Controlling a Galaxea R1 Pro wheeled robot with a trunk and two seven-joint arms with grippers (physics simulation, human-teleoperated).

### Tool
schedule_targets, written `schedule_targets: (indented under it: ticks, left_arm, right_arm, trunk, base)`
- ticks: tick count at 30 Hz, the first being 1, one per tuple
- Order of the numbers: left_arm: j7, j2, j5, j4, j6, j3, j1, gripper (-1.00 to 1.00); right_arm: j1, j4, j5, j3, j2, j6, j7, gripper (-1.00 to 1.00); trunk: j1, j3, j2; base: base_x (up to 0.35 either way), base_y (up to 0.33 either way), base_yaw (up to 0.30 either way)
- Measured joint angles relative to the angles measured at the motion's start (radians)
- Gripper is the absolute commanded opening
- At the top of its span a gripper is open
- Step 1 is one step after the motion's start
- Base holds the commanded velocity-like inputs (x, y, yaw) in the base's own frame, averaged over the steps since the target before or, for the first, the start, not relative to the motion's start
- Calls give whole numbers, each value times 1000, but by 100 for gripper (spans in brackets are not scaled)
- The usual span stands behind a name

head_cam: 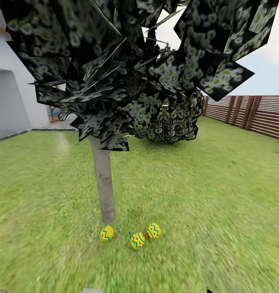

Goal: Take the three Easter eggs out of the wicker basket on the lawn in the garden, then place them on the lawn next to a single tree (choose any tree) so that all three eggs are next to the same tree and none are left in the basket.

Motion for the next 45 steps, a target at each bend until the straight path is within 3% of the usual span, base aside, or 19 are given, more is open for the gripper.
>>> schedule_targets:
  ticks: [4, 17, 31, 36, 45]
  left_arm:
    - [1, 8, 0, 1, -2, 0, 16, 100]
    - [1, 34, 1, 12, -6, 0, 69, 100]
    - [-5, 61, 3, 53, -44, 0, 86, 100]
    - [-8, 64, 3, 54, -53, 0, 86, 100]
    - [-10, 67, 4, 55, -58, 1, 87, 100]
  right_arm:
    - [1, 83, 0, 2, -1, -51, -5, 100]
    - [4, 236, -2, 2, -4, -116, -9, 100]
    - [5, 286, -5, 1, 0, -146, -25, 100]
    - [5, 309, -6, 0, -2, -196, -28, 100]
    - [5, 322, -6, 0, -1, -218, -29, 100]
  trunk:
    - [-15, 13, 28]
    - [-65, 53, 119]
    - [-119, 97, 217]
    - [-138, 113, 252]
    - [-173, 141, 315]
  base:
    - [0, 0, 0]
    - [0, 0, 0]
    - [0, 0, 0]
    - [0, 0, 0]
    - [0, 0, 0]
